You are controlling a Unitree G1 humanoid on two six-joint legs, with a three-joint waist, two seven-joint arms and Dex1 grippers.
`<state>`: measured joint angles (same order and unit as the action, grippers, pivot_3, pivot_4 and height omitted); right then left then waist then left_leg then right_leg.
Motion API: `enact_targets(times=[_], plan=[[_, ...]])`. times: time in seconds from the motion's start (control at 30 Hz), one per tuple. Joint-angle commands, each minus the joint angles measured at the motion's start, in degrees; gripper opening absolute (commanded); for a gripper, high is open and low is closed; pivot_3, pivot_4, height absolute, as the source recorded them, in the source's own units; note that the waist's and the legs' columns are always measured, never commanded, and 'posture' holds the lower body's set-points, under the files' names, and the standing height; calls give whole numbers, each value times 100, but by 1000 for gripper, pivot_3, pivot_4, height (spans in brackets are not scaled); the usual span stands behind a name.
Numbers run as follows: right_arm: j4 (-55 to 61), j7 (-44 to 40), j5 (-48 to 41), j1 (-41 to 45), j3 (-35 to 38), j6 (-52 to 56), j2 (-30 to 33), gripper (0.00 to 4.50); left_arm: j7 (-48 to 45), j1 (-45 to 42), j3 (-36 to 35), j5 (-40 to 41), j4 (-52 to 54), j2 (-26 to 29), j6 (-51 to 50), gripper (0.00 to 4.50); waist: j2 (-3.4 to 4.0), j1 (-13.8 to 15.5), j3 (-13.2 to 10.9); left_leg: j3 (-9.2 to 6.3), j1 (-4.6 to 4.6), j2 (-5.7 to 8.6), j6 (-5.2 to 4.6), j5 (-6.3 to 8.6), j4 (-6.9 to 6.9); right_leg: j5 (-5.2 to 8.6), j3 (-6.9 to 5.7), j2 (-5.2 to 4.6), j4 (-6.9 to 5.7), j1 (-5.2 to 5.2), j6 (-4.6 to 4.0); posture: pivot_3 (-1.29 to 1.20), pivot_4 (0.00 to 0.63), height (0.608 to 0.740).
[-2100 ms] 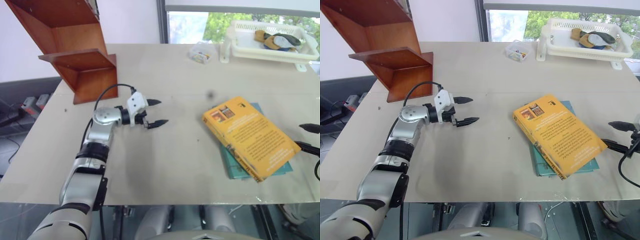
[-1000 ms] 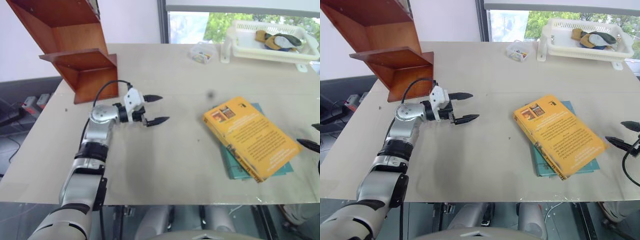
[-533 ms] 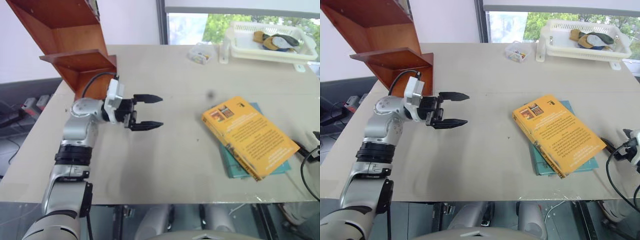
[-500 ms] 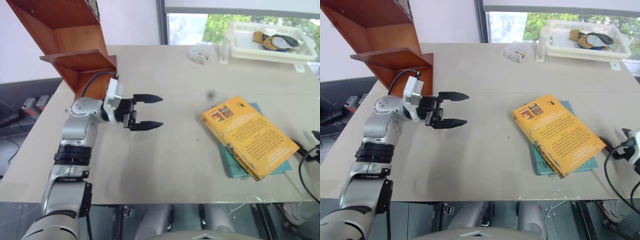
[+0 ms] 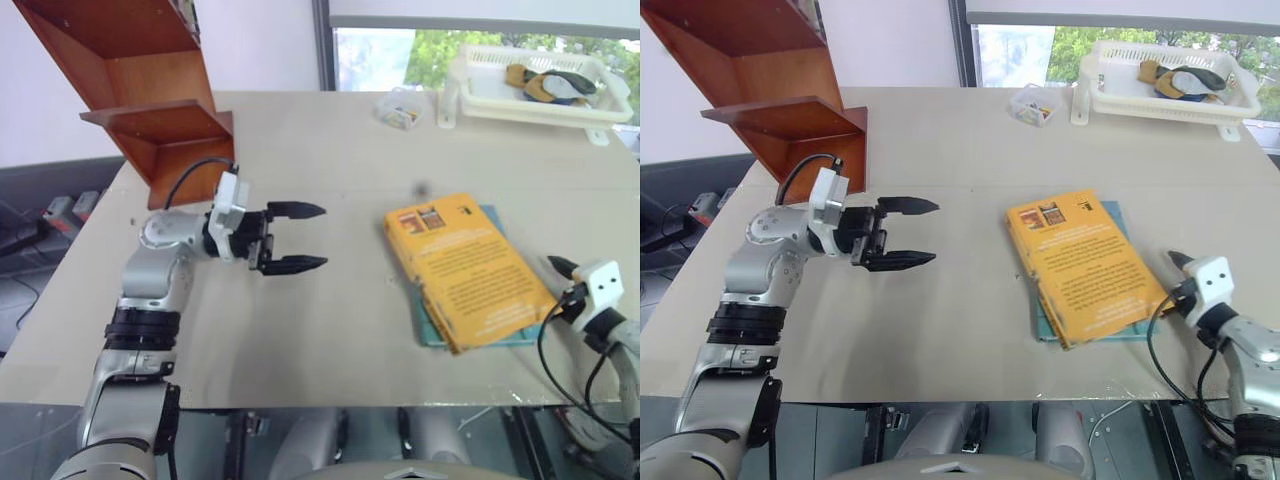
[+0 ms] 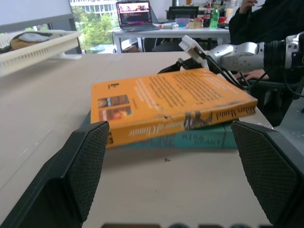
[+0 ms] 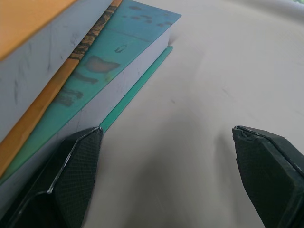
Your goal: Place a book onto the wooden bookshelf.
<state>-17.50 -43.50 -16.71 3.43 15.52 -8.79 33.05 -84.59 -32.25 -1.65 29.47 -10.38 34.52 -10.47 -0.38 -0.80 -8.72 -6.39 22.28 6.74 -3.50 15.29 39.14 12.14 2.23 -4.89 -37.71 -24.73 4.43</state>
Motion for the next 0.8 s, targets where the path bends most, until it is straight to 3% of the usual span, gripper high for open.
enact_targets(times=[0.03,0.3,0.53,0.7,0.8], plan=[[-66,41,134,328,-223,-83,-135,4500,73,-4,-70,85,252,-4,23,4457,0,-5,0,0,-2,0,0,0,-1,0,0,0,0,2,0,0,150,699],[-264,-36,276,925,-623,-109,-395,4500,115,3,-96,87,260,15,26,4457,0,-7,0,1,-9,0,2,-1,-9,1,2,1,3,4,-2,0,150,699],[76,-38,297,913,-894,65,-520,4500,149,93,-137,101,315,73,-4,4457,-1,-5,-1,0,-8,0,2,-1,-12,1,2,2,5,3,-2,0,150,699],[138,51,292,795,-703,6,-389,4500,376,193,-234,124,365,88,-146,4457,-1,1,-1,0,-9,0,2,-1,-12,1,1,2,4,3,-2,0,150,699],[589,-79,-80,354,-249,129,-108,4500,1032,317,-261,-41,370,206,-692,4457,1,42,-2,-3,-7,1,1,-1,-17,1,-2,0,7,3,-2,0,150,699]])
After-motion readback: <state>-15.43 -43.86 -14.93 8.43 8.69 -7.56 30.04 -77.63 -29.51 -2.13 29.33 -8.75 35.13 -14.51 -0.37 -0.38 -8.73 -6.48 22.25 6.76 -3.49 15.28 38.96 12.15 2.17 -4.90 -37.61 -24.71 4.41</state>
